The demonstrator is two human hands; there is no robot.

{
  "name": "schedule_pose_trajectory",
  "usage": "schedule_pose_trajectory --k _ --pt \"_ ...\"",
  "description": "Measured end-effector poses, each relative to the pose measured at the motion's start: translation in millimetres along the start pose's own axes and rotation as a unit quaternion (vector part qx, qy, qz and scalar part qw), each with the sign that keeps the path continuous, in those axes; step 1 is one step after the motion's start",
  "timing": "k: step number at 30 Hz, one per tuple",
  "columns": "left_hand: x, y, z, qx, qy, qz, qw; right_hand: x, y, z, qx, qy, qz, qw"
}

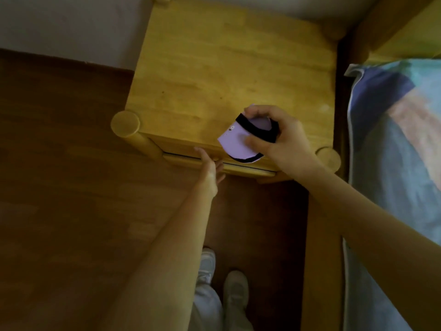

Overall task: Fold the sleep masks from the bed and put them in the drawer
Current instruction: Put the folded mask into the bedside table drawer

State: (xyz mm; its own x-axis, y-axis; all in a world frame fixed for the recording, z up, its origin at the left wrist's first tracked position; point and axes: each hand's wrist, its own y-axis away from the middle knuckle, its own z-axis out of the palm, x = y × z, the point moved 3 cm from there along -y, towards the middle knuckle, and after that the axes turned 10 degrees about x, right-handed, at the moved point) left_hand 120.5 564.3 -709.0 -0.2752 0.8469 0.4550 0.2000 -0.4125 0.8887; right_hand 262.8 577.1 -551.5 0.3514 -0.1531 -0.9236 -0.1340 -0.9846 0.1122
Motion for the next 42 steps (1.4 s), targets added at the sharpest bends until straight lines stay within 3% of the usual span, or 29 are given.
schedule_pose_trajectory --k 8,17,19,21,23,26,28,31,37,40,42 --pt "-4.2 -2.5 19.5 0.048 0.077 -0.023 0.996 14.1 7.4 -2.2 0.028 -0.021 0.04 0.999" --pt "-27.3 12.7 -3.6 0.069 0.06 -0.037 0.995 33.3 23.5 -10.6 0.06 -0.02 0.077 0.995" --pt "-39.8 25.7 -21.2 0.077 0.047 -0.017 0.996 38.5 32.9 -12.6 0.055 -0.018 0.091 0.994" --pt "-44.2 35.2 -45.1 0.175 -0.02 0.072 0.982 44.1 44.0 -14.2 0.052 -0.021 0.11 0.992" --pt "-34.2 41.2 -69.1 0.277 -0.148 0.232 0.921 50.0 55.7 -15.0 0.054 -0.021 0.126 0.99" --pt "-13.5 42.8 -85.5 0.346 -0.354 0.44 0.749 58.7 73.0 -16.0 0.074 -0.016 0.143 0.987" --pt "-5.2 40.1 -84.6 0.321 -0.446 0.535 0.642 63.8 82.9 -15.4 0.09 -0.016 0.147 0.985" --pt "0.3 35.3 -76.5 0.223 -0.523 0.621 0.54 72.4 92.5 -12.2 0.101 -0.032 0.166 0.98" --pt "14.1 32.7 -70.6 0.192 -0.582 0.644 0.459 90.3 87.7 -5.6 0.101 -0.044 0.213 0.971" --pt "10.5 28.3 -70.0 0.156 -0.613 0.65 0.421 100.8 82.8 6.5 0.062 -0.005 0.225 0.972" --pt "9.4 23.6 -70.5 0.116 -0.619 0.656 0.417 111.8 81.4 17.6 0.021 0.044 0.224 0.973"
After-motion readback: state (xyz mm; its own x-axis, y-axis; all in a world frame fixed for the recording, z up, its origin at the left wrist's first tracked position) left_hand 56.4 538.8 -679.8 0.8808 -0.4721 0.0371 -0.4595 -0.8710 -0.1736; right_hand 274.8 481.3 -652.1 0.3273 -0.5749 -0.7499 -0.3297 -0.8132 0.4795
